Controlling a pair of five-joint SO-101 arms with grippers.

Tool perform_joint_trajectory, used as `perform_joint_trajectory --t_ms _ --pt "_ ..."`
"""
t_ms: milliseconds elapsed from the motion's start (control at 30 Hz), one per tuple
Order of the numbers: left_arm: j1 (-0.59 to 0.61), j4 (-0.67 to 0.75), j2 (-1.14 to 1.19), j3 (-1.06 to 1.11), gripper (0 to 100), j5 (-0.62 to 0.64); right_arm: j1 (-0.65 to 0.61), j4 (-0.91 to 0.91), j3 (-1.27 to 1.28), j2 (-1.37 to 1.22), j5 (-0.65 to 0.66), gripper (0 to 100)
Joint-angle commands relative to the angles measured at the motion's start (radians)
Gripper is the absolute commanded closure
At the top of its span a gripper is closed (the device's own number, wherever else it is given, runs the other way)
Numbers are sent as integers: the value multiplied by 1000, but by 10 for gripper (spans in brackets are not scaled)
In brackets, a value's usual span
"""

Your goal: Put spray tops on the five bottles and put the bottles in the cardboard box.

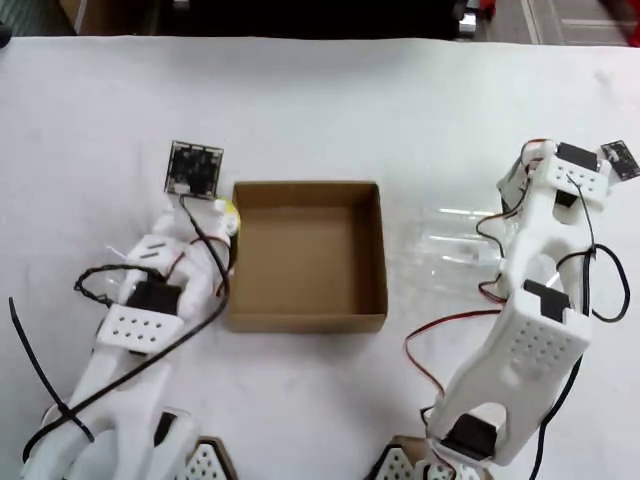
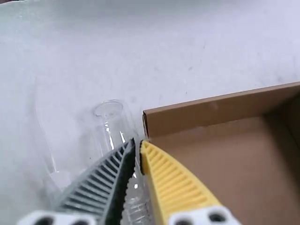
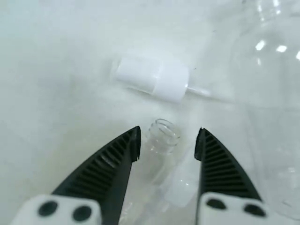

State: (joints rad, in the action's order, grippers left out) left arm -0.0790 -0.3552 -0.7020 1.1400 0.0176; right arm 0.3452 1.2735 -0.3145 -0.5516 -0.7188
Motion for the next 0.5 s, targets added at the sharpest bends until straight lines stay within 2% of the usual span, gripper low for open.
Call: perform_joint_trajectory --t_ms 0,467 --pt "1 26 1 -5 976 8 -10 -21 -54 -28 -8 823" --pt "-1 26 1 -5 976 8 -30 94 -249 -145 -5 826"
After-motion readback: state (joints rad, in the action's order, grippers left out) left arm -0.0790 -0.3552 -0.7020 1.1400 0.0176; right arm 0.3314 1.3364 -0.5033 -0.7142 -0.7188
